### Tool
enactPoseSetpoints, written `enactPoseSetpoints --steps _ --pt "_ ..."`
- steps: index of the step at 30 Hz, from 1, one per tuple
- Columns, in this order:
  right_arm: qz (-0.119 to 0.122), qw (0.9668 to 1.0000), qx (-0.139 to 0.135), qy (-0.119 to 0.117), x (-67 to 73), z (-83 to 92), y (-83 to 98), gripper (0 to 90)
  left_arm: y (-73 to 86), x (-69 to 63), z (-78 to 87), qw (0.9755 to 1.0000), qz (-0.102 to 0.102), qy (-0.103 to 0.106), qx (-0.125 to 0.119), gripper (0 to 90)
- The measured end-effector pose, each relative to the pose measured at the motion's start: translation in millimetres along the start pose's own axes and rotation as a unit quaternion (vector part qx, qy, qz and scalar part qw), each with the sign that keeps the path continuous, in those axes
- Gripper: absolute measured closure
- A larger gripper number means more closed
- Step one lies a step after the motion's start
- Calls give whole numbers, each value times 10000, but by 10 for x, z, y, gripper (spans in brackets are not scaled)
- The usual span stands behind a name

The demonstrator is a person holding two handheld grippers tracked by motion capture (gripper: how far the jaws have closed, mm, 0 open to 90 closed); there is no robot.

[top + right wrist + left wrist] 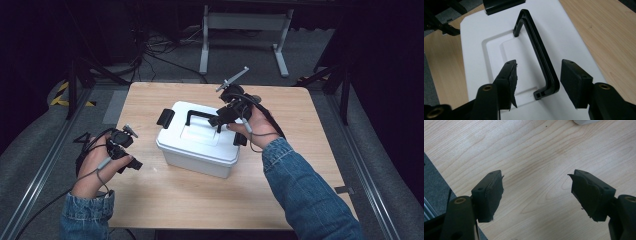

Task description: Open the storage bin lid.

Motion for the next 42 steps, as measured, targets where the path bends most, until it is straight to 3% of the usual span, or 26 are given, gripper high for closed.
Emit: enactPoseSetpoints --steps 9,17,18,22,26,33,42 --pt "61 9998 153 -76 3 -138 -107 504 2 0 -2 10000 22 20 7 264" --pt "222 9991 357 -52 21 -201 -149 597 5 9 -3 10000 9 31 -16 264" --pt "336 9987 380 -55 68 -192 -161 642 5 9 -3 10000 13 35 -21 264" --pt "522 9976 461 -61 156 -197 -177 675 3 10 -3 10000 2 33 -8 264" --pt "768 9941 759 33 224 -290 -193 722 3 1 -4 10000 10 25 2 264" --pt "854 9922 901 85 176 -371 -201 803 -1 26 -14 10000 8 31 -32 264" --pt "878 9916 949 -88 116 -358 -229 819 -36 24 -28 10000 -8 79 -45 264"
Point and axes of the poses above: each handheld gripper's, and its own axes: z roughly backward along the jaws, y roughly out of its underside, x roughly to its left, the point moved 4 cm from there along -z, roughly forward along the jaws, and after that the axes turned 13 degrees about -y, right-handed, at the moved point
